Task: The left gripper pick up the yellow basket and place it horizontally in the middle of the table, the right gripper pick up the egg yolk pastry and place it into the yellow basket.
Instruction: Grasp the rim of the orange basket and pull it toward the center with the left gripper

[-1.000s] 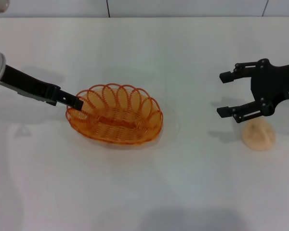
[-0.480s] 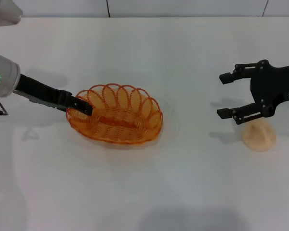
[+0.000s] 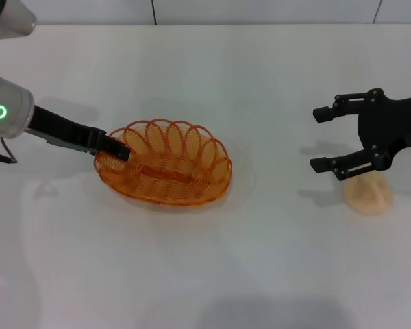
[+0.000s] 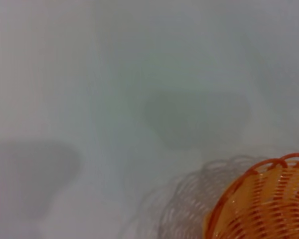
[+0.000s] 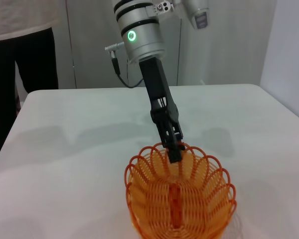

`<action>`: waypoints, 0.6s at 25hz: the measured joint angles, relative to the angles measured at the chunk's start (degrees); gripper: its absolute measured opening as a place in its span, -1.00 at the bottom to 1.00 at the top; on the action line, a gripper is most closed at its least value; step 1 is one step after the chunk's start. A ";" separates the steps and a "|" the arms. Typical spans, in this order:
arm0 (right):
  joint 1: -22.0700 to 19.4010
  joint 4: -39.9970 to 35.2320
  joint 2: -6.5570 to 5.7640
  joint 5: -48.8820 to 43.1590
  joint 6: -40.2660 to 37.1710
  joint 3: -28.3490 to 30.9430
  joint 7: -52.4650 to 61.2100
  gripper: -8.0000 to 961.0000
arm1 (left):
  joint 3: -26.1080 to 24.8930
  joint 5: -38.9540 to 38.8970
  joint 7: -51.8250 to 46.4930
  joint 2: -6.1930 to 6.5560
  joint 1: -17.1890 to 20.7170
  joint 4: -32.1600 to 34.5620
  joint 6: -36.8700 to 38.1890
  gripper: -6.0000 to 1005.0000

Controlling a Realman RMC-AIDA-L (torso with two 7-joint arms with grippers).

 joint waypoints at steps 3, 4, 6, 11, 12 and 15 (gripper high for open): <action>-0.01 0.04 0.00 -0.01 0.00 0.00 0.00 0.78 | 0.18 -0.30 0.28 -0.39 0.00 -0.10 -0.65 0.17; -0.02 0.06 -0.01 -0.03 0.00 0.00 0.00 0.78 | 0.20 -0.43 0.30 -0.46 0.00 -0.08 -0.68 0.14; -0.02 0.10 -0.02 -0.05 -0.01 0.00 0.00 0.78 | 0.20 -0.74 0.30 -0.49 -0.03 -0.06 -0.66 0.06; -0.20 0.11 0.01 -0.08 -0.02 0.01 0.00 0.78 | 0.38 -1.01 0.30 -0.76 -0.07 -0.14 -0.40 -0.13; -0.29 0.07 0.01 -0.08 -0.02 0.00 0.00 0.78 | 0.38 -1.03 0.30 -0.77 -0.07 -0.14 -0.34 -0.17; -0.49 -0.10 0.02 -0.09 -0.06 0.01 0.00 0.78 | 0.38 -1.08 0.30 -0.79 0.20 -0.14 -0.29 -0.49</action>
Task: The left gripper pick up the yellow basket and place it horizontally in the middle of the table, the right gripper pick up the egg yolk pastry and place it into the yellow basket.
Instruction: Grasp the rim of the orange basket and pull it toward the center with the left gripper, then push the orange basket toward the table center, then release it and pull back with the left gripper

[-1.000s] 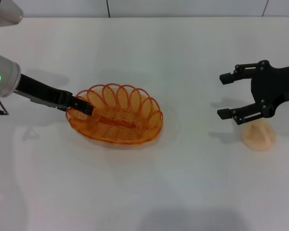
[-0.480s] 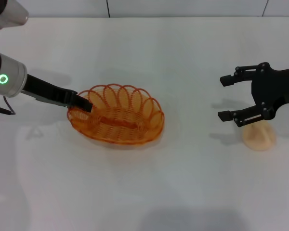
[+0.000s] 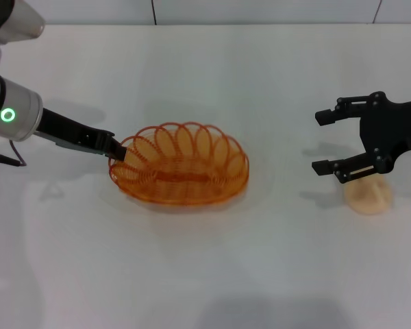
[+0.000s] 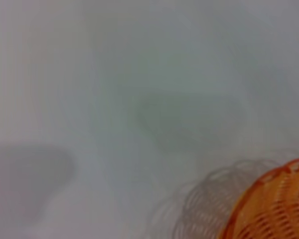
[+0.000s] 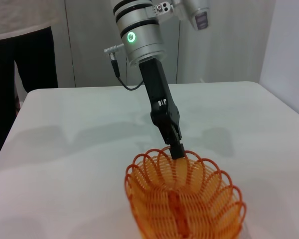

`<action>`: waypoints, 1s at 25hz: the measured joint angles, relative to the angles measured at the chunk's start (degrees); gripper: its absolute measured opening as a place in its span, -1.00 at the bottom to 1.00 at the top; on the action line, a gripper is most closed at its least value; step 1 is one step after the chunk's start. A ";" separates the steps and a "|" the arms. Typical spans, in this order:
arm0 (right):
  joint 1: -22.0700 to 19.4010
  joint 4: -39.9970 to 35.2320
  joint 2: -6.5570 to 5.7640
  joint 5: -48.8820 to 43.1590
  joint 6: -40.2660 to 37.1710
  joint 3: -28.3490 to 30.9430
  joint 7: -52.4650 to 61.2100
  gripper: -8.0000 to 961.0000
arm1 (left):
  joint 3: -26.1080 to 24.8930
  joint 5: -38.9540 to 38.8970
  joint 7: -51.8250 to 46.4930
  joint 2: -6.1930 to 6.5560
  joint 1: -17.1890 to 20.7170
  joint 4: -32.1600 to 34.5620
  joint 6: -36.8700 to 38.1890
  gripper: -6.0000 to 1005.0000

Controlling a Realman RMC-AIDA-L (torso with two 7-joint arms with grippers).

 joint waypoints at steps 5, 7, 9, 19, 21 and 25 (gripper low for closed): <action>-0.15 -0.04 0.00 0.16 -0.15 0.00 0.01 0.78 | 0.00 -0.26 0.09 -0.01 0.37 0.08 0.04 -0.84; -0.15 -0.04 0.00 0.18 -0.20 0.00 0.01 0.78 | 0.00 -0.63 0.12 0.01 0.38 0.32 0.36 -0.89; -0.16 -0.06 0.00 0.20 -0.21 0.00 0.04 0.78 | -0.06 -1.75 0.12 0.30 0.39 0.92 1.44 -0.89; -0.23 -0.42 0.00 0.49 -0.18 0.44 0.01 0.78 | -0.05 -3.47 -5.66 0.52 -0.04 7.94 8.49 -0.89; -0.21 -0.46 0.00 0.53 -0.06 0.44 -0.08 0.78 | 1.29 -3.31 -6.78 0.17 -0.78 7.45 8.69 -0.89; -0.27 -1.32 0.00 0.68 -0.18 0.53 -0.11 0.78 | 5.99 -3.20 -9.05 -0.83 -2.18 6.17 7.81 -0.89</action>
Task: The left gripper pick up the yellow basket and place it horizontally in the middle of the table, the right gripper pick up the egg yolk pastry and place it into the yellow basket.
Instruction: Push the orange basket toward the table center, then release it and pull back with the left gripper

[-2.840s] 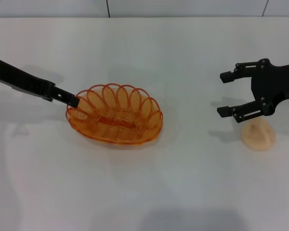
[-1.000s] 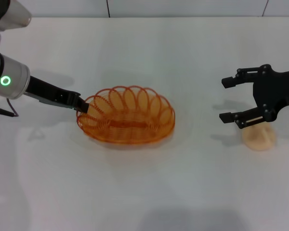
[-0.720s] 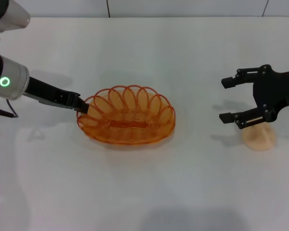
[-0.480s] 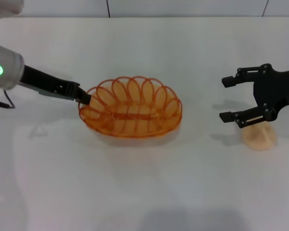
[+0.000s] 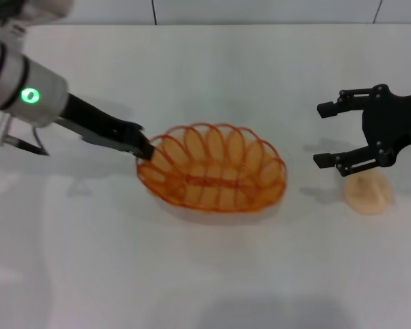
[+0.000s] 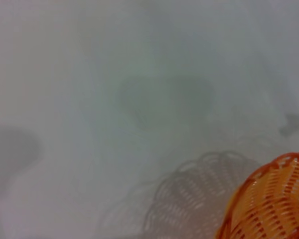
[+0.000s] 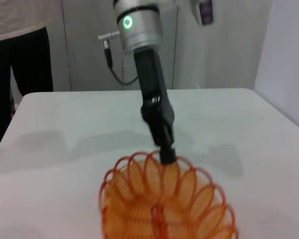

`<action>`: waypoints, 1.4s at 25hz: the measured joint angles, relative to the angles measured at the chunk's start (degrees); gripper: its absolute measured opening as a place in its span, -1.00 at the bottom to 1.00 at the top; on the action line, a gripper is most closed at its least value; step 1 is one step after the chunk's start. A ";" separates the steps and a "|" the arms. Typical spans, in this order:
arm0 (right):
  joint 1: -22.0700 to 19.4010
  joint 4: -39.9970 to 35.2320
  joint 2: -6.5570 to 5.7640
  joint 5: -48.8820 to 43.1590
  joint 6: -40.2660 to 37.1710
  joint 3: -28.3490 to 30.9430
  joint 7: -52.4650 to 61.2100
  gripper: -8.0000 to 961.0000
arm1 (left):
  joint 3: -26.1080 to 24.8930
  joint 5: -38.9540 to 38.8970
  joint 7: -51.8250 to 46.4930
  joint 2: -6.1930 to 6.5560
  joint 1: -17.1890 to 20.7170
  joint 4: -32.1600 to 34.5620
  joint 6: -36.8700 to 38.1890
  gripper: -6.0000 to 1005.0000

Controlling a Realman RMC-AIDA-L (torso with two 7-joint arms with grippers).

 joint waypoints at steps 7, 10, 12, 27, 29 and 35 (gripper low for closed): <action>-0.07 -0.59 -0.03 0.04 -0.14 -0.29 -0.03 0.78 | 4.03 -0.05 -1.33 -1.13 -2.73 -3.46 -4.32 -0.89; -0.07 -0.60 -0.07 0.04 -0.14 -0.41 -0.05 0.78 | 4.37 -0.14 -1.68 -1.19 -3.53 -5.00 -5.85 -0.89; -0.06 -0.61 -0.08 0.03 -0.14 -0.42 -0.06 0.78 | 4.42 -0.21 -1.84 -1.22 -3.76 -6.14 -6.65 -0.89; -0.04 -0.60 -0.16 -0.45 0.26 -0.18 -0.06 0.78 | 4.56 -2.36 -2.14 -1.17 -3.77 -6.84 -6.63 -0.89; -0.04 -0.60 -0.14 -0.45 0.30 -0.18 -0.06 0.78 | 4.56 -2.36 -2.19 -1.12 -3.73 -6.84 -6.54 -0.89; -0.04 -0.60 -0.04 -0.38 0.33 -0.14 -0.06 0.78 | 4.56 -2.08 -2.64 -1.10 -3.67 -6.84 -6.31 -0.82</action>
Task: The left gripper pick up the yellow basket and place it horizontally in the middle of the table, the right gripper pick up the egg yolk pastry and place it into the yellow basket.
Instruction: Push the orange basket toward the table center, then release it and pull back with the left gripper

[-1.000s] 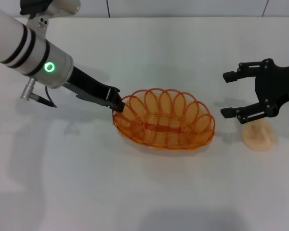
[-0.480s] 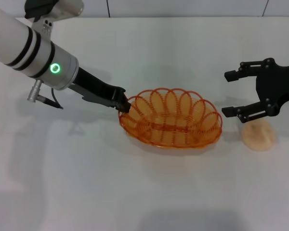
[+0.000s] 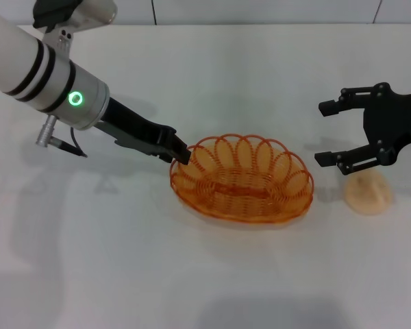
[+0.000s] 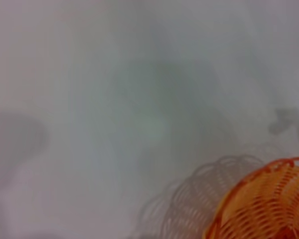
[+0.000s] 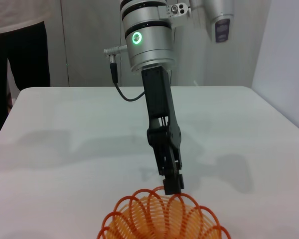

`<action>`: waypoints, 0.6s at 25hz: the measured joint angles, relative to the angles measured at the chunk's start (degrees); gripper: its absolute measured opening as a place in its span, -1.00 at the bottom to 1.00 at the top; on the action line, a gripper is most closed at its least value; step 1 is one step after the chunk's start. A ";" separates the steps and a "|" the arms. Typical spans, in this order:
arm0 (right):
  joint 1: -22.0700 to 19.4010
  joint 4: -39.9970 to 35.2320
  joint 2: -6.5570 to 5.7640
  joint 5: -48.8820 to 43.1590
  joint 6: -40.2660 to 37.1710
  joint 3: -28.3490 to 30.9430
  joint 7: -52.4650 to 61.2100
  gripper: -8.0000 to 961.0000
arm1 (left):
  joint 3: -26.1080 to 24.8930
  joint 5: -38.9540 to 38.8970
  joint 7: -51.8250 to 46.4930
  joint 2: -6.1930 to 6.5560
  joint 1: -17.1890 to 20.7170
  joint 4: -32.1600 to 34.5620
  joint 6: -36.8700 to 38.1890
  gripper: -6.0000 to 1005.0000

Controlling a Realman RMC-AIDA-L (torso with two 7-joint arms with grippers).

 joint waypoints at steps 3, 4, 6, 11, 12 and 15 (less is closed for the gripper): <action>-0.21 0.00 0.01 0.13 0.00 0.11 0.07 0.78 | -0.03 0.38 -0.01 0.24 0.00 0.00 0.62 -0.61; -0.30 0.00 0.02 0.18 0.00 0.13 0.15 0.78 | -0.06 0.40 -0.01 0.36 0.00 0.06 0.92 -0.54; -0.47 0.00 0.03 0.25 0.00 0.16 0.30 0.78 | -0.15 0.43 0.04 0.70 0.00 0.31 1.41 -0.14; -0.83 -0.04 0.03 0.36 -0.16 0.35 0.94 0.78 | -0.57 0.17 2.16 2.07 1.58 3.19 2.89 0.27; -0.90 -0.06 0.04 0.38 -0.17 0.37 1.17 0.78 | -0.82 0.03 3.13 2.13 2.87 5.52 2.93 0.35; -1.24 -0.09 0.04 0.39 -0.11 0.41 1.93 0.78 | -3.19 -1.38 7.58 1.76 7.63 13.02 2.44 0.36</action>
